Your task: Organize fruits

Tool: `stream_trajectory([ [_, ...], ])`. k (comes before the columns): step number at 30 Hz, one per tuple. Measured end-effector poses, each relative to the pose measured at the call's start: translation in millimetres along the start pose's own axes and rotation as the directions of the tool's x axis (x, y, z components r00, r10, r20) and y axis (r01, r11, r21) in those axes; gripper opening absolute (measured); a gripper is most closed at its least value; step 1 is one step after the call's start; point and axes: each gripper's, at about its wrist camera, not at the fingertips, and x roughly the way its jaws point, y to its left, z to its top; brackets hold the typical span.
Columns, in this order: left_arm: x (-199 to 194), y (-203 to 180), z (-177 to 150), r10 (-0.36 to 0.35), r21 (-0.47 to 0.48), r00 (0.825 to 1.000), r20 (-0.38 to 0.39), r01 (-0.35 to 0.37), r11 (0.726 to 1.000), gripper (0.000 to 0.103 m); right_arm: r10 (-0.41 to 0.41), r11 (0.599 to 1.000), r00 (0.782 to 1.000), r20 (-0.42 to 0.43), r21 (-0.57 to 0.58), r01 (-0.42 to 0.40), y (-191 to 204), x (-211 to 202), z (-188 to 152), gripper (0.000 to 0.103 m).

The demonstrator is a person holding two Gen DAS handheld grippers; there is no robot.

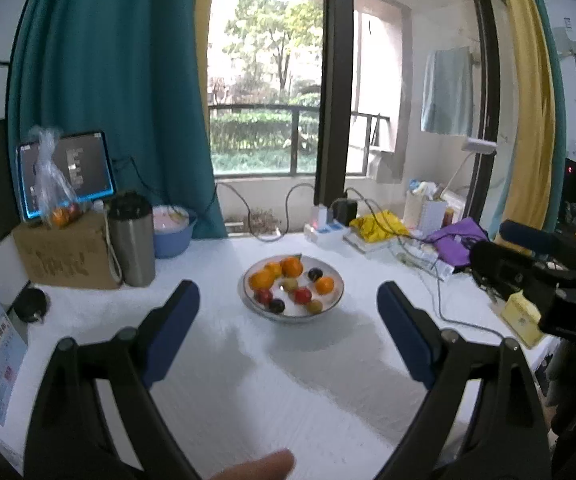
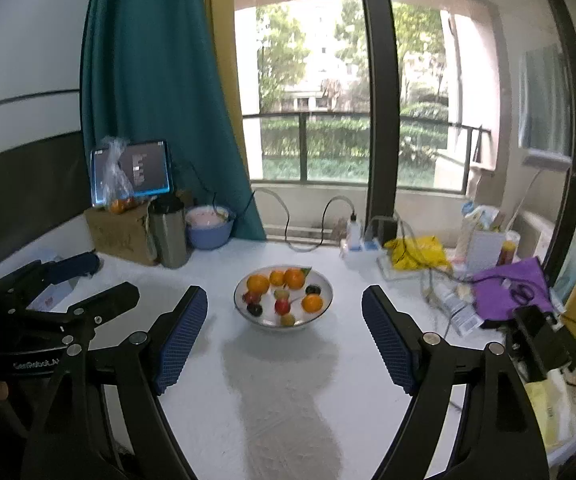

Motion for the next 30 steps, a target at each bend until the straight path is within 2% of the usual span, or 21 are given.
stream_trajectory([
  [9, -40, -5, 14, 0.004, 0.030, 0.995, 0.103, -0.007, 1.000, 0.091, -0.051, 0.998, 0.994, 0.094, -0.031, 0.054, 6, -40, 11, 0.083],
  [12, -46, -6, 12, 0.029, 0.042, 0.991, 0.133, -0.035, 0.999, 0.091, -0.062, 0.997, 0.992, 0.108, -0.034, 0.066, 7, -49, 11, 0.083],
  [20, -43, 5, 5, 0.052, 0.015, 0.992, 0.111, -0.054, 0.998, 0.091, -0.091, 0.996, 0.989, 0.115, -0.013, 0.093, -2, -54, 6, 0.083],
  [30, -43, 6, 4, 0.031, 0.003, 0.993, 0.112, -0.031, 1.000, 0.091, -0.094, 0.995, 0.991, 0.099, -0.005, 0.095, -3, -47, 4, 0.083],
])
